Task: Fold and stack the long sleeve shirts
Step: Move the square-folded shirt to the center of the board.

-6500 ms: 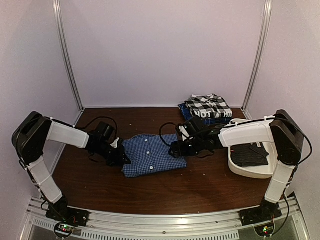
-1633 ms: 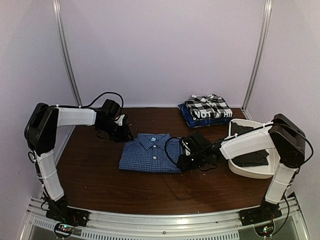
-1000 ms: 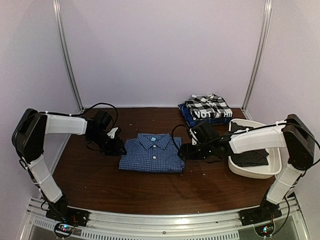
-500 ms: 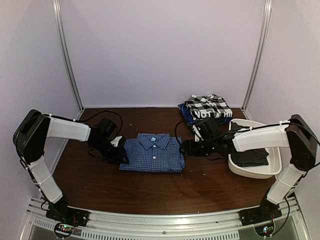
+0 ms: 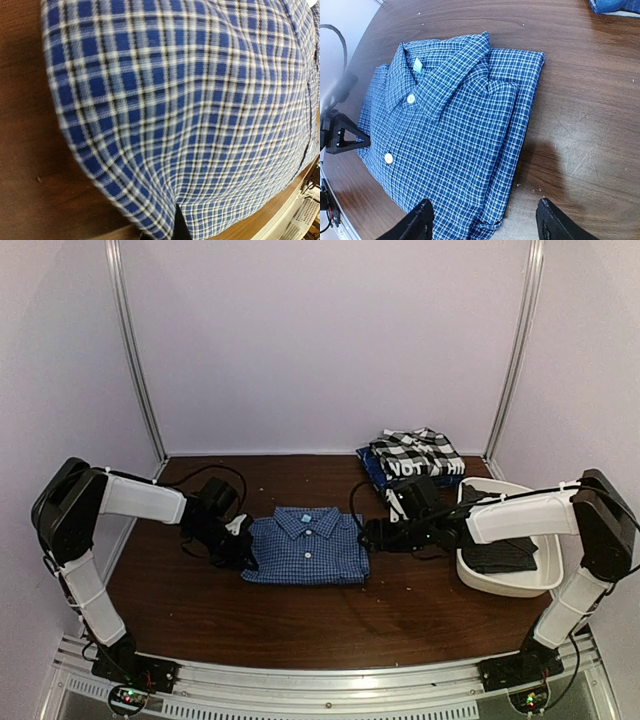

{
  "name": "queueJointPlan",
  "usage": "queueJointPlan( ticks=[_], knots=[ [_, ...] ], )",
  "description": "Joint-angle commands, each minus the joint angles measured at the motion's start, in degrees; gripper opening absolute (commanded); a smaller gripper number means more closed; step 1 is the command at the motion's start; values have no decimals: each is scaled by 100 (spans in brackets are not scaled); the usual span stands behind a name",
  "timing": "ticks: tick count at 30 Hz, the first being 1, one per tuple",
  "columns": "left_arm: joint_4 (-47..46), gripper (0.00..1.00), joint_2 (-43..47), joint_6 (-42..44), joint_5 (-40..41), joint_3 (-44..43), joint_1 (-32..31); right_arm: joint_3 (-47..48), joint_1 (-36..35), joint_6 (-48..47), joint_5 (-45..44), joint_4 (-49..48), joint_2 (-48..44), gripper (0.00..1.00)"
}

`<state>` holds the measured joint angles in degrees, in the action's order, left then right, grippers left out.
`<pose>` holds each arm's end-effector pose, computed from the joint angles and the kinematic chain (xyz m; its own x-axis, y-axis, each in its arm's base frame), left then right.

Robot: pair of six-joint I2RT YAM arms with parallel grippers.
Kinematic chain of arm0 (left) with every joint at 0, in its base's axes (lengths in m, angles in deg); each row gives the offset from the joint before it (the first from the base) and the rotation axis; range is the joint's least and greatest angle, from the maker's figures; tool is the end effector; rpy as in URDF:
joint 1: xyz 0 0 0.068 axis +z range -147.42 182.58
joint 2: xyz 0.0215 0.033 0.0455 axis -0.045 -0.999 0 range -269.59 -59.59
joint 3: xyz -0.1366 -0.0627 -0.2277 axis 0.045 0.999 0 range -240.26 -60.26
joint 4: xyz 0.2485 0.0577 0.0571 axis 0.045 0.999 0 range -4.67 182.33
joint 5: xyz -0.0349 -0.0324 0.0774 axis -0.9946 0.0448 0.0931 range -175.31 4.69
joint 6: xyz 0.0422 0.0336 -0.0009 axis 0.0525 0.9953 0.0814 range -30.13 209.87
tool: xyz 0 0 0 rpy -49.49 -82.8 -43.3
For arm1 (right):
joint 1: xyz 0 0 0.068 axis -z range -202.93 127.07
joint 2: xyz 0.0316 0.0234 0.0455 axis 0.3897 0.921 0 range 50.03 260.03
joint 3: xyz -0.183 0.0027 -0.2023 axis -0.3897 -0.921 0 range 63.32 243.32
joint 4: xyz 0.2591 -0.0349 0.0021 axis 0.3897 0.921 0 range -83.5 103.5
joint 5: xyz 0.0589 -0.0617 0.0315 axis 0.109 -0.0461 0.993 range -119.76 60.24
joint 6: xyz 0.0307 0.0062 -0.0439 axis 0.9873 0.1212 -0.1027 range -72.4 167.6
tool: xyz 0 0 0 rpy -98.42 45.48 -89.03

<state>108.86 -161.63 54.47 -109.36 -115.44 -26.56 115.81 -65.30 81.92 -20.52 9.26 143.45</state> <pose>0.2742 -0.1694 0.1337 -0.9975 -0.0496 -0.0511 -0.0169 0.8616 -0.5074 0.2467 0.2327 0.1865 -0.8450 -0.0173 -0.5346 -0.3323 0.8002 0.4993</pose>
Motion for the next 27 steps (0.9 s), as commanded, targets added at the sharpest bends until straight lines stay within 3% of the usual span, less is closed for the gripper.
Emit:
queueJointPlan(
  ticks=[1,6,15,27],
  knots=[
    [193,0,101,-192,100,-27,-35,-101,53,-93,65,-174,-20,71],
    [895,0,494,-130,712,86,195,-134,107,-111,141,-258,32,72],
    [2058,0,1506,28,1703,685,1279,9,155,-174,410,-554,354,72],
    [3062,0,1615,-288,2758,530,2059,-45,171,-78,725,-957,512,72]
  ],
)
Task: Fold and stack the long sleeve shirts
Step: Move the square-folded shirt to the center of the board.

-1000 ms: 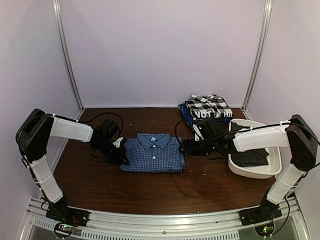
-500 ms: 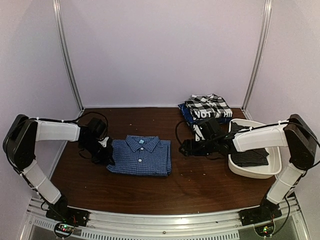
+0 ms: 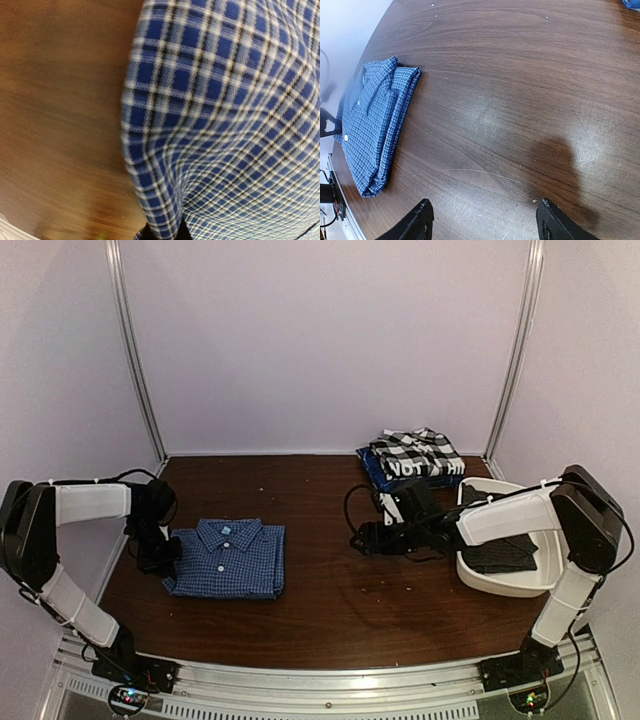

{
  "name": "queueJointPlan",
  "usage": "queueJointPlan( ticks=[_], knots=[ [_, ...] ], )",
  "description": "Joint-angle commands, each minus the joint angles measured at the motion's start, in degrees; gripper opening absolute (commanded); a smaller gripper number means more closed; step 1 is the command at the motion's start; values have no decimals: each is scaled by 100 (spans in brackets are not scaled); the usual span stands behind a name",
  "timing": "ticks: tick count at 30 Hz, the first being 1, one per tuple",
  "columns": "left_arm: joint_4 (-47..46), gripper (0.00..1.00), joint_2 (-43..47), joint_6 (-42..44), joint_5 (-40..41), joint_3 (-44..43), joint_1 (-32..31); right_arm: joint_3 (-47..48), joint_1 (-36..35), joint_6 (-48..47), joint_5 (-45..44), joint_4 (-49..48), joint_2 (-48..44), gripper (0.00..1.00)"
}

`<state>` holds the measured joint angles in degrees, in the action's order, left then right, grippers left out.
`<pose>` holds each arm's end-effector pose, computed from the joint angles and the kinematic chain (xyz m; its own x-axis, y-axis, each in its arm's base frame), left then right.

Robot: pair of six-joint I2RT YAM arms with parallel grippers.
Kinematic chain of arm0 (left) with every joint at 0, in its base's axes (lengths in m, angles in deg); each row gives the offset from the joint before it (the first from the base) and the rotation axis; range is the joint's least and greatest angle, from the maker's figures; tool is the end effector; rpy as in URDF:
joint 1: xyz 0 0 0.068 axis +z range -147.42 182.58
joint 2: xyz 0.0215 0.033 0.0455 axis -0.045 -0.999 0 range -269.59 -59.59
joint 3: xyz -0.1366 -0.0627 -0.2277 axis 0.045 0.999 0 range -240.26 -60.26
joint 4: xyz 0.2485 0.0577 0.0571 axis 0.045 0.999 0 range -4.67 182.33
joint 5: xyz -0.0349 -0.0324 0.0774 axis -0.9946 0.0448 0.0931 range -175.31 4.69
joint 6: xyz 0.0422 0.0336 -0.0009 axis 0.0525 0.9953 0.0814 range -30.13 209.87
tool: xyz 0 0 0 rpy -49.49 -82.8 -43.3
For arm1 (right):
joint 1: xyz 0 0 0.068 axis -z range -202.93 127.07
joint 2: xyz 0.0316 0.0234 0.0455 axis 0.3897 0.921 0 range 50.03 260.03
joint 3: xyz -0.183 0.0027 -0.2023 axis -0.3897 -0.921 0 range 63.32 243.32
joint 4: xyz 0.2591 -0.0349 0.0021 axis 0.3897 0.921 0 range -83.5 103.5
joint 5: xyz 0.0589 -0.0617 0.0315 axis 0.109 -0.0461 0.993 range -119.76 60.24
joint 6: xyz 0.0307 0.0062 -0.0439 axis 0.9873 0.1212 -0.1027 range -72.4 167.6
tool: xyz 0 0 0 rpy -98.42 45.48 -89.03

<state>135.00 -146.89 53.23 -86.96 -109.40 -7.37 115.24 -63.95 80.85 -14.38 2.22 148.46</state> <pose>0.2375 -0.0426 0.1636 -0.8934 -0.4490 -0.0131 -0.4480 0.8929 -0.0457 0.2587 0.2375 0.1654 -0.8524 -0.0406 -0.5214 -0.3749 0.7426 0.5550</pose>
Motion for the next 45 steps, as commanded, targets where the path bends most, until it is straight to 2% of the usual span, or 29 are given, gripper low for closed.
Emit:
queueJointPlan(
  ticks=[1,4,6,8,12,14,18,19,23,25,27,36,45],
  knots=[
    [458,0,189,-197,553,-78,140,11,32,25,114,-250,10,72],
    [475,0,292,-218,598,-125,152,-3,38,16,109,-258,-16,72],
    [498,6,329,-230,637,-154,152,2,38,10,112,-250,-26,72],
    [502,23,408,-240,642,-167,152,10,33,-3,94,-222,-42,72],
    [439,67,837,-376,752,-177,151,41,34,-27,14,-135,-88,72],
    [413,79,1056,-412,834,-227,152,62,32,-36,-27,-85,-115,73],
    [380,91,1308,-317,901,-428,152,143,33,-80,-143,64,-160,76],
    [329,96,1363,-283,861,-455,152,169,33,-94,-187,118,-180,77],
    [-61,98,1579,-106,534,-478,72,313,34,-143,-440,323,-264,82],
    [-380,98,1711,-52,389,-450,-50,405,35,-159,-536,382,-293,94],
    [-707,98,1834,-22,227,-423,-196,509,38,-176,-650,595,-307,99],
    [-2093,98,1962,320,-151,-455,-1067,1242,34,-383,-1450,1372,-217,100],
    [-2942,98,1557,592,-673,-562,-1290,2606,154,-785,-2601,2326,557,100]
  ],
)
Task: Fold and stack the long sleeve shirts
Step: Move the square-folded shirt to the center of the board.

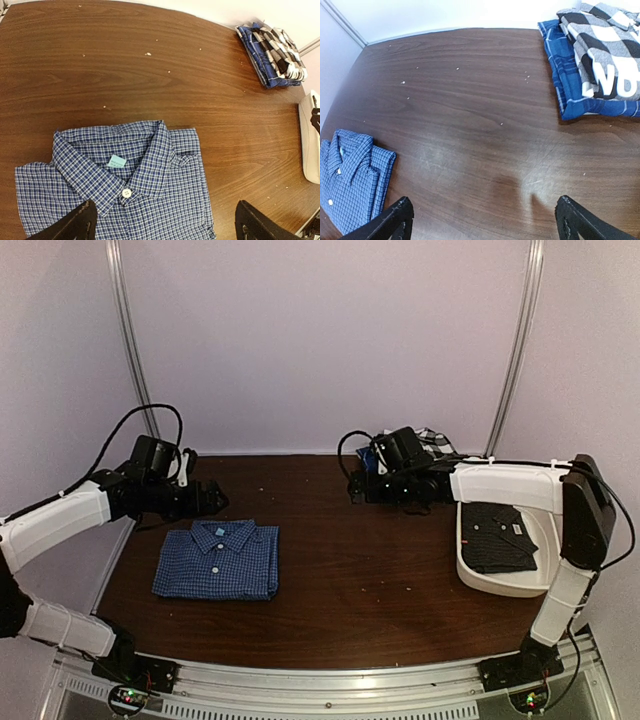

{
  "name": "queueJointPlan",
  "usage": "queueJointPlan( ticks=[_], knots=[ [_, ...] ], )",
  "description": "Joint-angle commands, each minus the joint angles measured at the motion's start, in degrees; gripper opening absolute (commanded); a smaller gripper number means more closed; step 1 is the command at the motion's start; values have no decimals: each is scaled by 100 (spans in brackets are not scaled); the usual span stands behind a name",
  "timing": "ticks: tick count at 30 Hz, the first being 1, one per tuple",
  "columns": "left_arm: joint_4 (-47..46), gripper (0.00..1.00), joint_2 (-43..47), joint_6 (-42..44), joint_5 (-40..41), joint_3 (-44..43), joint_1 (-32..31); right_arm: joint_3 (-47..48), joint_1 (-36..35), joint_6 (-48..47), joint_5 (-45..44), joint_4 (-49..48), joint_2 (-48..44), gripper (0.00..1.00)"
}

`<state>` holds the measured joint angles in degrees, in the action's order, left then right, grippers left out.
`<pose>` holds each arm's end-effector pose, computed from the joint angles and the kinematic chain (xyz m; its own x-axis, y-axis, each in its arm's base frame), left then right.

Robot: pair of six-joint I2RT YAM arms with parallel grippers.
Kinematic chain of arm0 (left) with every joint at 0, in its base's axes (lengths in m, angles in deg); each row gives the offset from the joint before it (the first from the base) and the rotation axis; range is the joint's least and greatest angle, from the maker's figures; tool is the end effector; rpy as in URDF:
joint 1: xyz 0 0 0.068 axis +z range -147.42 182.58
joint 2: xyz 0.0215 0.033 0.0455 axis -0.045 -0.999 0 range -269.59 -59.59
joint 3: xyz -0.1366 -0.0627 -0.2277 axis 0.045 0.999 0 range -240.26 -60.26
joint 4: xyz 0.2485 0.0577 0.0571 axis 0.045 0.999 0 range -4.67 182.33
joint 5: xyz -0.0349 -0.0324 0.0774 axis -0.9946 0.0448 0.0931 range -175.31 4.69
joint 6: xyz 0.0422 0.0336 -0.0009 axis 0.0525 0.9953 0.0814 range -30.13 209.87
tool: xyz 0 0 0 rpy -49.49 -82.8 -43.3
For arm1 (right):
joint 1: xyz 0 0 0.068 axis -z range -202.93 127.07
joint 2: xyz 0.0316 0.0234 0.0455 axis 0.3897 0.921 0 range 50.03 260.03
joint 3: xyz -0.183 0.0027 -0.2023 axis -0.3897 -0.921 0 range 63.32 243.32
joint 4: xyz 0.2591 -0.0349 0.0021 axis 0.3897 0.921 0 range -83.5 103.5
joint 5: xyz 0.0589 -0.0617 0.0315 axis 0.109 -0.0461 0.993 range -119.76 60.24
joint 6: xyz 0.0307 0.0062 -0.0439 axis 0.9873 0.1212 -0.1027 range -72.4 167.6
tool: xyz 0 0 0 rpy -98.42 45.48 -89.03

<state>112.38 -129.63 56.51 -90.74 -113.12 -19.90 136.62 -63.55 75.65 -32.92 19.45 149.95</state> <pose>0.2389 -0.1024 0.2702 -0.7822 -0.2689 -0.5621 0.0158 0.8933 -0.4492 0.3017 0.2562 0.2477 -0.7173 0.0035 -0.6967 -0.3176 0.8884 0.3315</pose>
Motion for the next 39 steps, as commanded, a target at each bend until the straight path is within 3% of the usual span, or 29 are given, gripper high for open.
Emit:
queueJointPlan(
  ticks=[1,11,24,32,39],
  knots=[
    [-729,98,-207,290,-327,-209,-37,600,182,-298,-805,672,515,100],
    [-1114,98,-344,466,-594,-357,-37,2087,798,-612,-1155,1305,1636,100],
    [-1067,98,-353,599,-462,-248,-37,2882,1056,-1026,-1560,1656,2531,98],
    [-1031,98,-372,595,-370,-212,-37,3691,1039,-907,-1376,1974,3163,68],
    [-1075,98,-506,578,-477,-201,-37,4208,1110,-751,-1231,2073,3757,60]
  ],
)
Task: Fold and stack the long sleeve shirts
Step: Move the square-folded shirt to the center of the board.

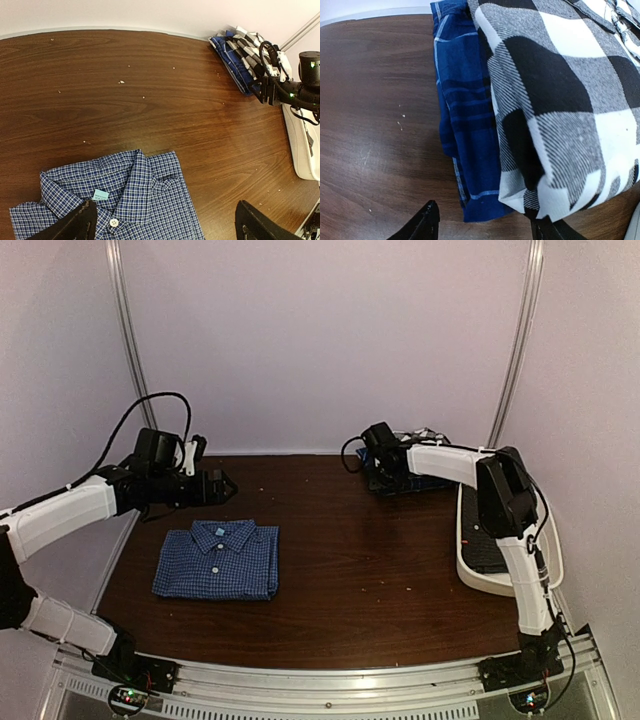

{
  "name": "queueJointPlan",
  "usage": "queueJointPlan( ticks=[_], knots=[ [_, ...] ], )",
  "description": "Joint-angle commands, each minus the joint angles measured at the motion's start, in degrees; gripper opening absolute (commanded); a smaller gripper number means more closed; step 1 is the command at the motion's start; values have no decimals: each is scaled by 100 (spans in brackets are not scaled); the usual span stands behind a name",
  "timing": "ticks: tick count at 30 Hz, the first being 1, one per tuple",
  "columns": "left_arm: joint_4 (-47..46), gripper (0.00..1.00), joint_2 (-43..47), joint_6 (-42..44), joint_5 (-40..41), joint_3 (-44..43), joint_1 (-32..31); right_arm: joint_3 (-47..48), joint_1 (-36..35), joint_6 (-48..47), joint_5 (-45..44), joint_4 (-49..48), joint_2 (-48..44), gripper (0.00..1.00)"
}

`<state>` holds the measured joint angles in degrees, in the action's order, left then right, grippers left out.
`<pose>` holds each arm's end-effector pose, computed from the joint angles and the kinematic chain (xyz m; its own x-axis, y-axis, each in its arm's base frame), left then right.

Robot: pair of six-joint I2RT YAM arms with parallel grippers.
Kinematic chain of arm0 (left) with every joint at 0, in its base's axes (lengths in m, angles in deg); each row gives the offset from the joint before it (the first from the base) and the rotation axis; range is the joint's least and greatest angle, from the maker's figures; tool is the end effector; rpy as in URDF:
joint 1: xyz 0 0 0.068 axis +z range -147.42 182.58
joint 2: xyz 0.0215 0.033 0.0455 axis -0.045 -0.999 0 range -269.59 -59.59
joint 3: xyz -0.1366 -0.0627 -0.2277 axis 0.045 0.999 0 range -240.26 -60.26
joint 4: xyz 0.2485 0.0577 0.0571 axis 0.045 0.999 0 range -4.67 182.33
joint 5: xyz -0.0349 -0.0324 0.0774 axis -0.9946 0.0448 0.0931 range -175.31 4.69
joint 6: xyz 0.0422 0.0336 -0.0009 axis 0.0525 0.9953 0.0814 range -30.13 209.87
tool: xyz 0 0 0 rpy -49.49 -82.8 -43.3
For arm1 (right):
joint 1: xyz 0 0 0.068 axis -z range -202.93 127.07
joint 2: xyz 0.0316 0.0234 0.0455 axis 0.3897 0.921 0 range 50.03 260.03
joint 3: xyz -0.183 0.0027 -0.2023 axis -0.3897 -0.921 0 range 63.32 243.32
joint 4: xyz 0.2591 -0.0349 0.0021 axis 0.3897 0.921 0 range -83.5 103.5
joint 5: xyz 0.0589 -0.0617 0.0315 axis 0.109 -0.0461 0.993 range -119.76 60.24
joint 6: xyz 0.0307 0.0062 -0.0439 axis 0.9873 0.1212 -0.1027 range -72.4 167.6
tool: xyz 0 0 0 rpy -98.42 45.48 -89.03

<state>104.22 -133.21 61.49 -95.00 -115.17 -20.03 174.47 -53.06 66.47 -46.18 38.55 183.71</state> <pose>0.2591 -0.1143 0.2784 -0.7343 -0.2018 -0.6482 0.1740 0.8670 -0.4670 0.4498 0.2494 0.1779 -0.7769 -0.0920 -0.6229 -0.0934 0.9952 -0.0306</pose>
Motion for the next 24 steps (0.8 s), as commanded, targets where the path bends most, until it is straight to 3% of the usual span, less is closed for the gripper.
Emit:
queueJointPlan(
  ticks=[1,11,15,21,24],
  knots=[
    [-250,98,-178,91,-83,-15,-24,539,80,196,99,206,474,58],
    [-228,98,-206,97,-102,7,-24,936,219,343,115,397,1010,43],
    [-225,98,-252,87,-129,-15,-24,829,215,366,234,430,1011,29],
    [-190,98,-240,31,-54,16,-28,637,175,371,448,491,886,0],
    [-84,98,-278,-24,16,-38,-24,443,123,397,642,424,683,0]
  ],
)
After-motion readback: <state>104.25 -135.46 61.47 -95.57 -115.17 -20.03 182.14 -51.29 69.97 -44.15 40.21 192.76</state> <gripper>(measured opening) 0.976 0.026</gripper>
